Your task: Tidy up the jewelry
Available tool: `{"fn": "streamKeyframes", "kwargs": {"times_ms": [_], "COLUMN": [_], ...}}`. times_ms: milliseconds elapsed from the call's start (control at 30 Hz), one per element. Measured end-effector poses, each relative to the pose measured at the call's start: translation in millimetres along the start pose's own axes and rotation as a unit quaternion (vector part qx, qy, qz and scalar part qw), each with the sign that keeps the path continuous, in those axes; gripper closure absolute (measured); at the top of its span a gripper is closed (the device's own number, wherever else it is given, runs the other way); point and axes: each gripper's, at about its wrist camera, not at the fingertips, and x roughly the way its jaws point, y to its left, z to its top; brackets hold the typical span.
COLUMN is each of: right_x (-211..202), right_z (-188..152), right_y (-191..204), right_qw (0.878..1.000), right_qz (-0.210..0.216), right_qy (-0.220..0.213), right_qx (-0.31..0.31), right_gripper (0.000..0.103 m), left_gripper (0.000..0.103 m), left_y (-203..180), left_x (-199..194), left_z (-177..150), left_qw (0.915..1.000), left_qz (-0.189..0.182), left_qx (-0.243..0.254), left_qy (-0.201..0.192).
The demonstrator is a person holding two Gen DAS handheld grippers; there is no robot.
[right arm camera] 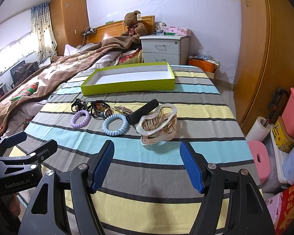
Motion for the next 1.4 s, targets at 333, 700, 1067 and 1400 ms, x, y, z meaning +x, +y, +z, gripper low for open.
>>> {"fn": "streamKeyframes", "kwargs": {"times_ms": [333,700,1067,1400], "right_x": [0,-1,14,44], "right_z": [0,2,15,34], "right_y": [1,-3,-21,-41], "right_qw": [1.000,1.000,0.999,0.997], "right_qz": [-0.001,-0.004,-0.007,0.002], "right_qy": [0.000,0.001,0.004,0.030], "right_qx": [0.000,0.005,0.033,0.072], "right_gripper": [0.033,0.033,0.033,0.034], "left_gripper": [0.000,0.000,0.000,0.000], "left_y": [1,1,21,34], "left_x": [-1,0,15,25], "left_z": [-1,-1,6,17], "left_qw": [1.0000,1.0000,0.9983,0.9980], "left_qz": [0.001,0.000,-0.044,-0.048], "left_qx": [0.000,0.000,-0.034,-0.035], "left_qy": [0.000,0.004,0.019,0.020]}}
